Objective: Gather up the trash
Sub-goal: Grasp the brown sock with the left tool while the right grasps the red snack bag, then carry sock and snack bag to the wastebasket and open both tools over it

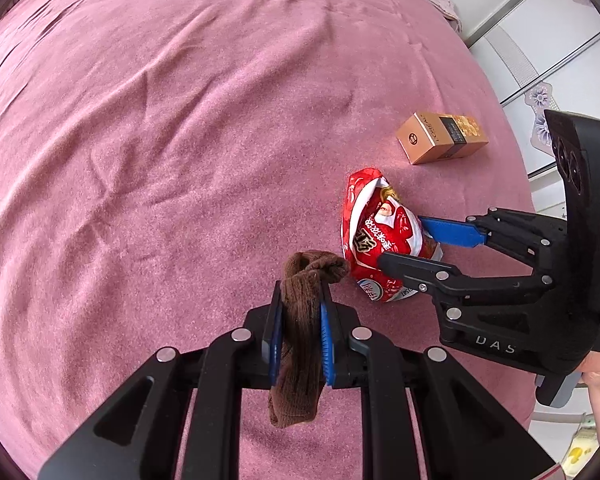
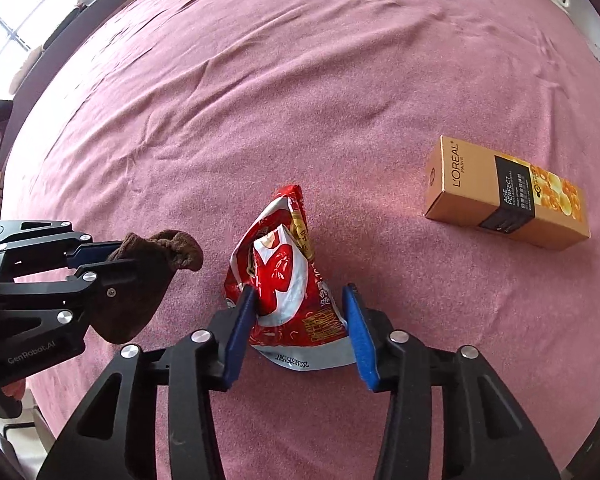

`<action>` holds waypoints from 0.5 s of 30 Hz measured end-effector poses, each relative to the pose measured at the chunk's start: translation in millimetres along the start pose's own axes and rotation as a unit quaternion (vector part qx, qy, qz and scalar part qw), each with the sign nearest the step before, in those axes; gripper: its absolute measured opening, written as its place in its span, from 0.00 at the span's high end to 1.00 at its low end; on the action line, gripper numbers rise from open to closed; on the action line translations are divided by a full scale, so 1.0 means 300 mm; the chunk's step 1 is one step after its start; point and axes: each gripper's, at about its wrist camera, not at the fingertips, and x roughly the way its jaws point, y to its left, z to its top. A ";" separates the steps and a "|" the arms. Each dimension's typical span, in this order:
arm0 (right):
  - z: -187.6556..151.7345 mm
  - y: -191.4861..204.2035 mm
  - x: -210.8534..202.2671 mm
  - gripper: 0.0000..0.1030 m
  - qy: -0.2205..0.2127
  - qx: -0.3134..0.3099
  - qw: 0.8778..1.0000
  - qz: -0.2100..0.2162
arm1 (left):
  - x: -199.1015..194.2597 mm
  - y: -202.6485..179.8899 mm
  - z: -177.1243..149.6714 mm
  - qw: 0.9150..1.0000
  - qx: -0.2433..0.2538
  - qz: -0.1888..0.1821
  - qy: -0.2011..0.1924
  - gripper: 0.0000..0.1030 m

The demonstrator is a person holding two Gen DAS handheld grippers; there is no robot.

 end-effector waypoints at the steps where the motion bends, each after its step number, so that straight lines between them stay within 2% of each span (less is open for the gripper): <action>1: -0.009 -0.002 -0.012 0.63 -0.004 0.003 1.000 -0.002 | -0.003 -0.005 -0.001 1.000 0.001 0.000 0.000 0.85; 4: -0.041 -0.012 -0.048 0.78 -0.009 0.012 1.000 -0.002 | -0.023 -0.013 -0.011 1.000 0.005 -0.002 -0.001 0.85; 11: -0.167 -0.058 -0.219 0.79 -0.037 0.049 0.998 0.010 | -0.084 -0.133 -0.053 0.999 0.028 -0.015 0.001 0.85; 15: -0.267 -0.086 -0.329 0.79 -0.053 0.071 0.996 0.008 | -0.129 -0.253 -0.093 0.998 0.050 -0.026 0.001 0.85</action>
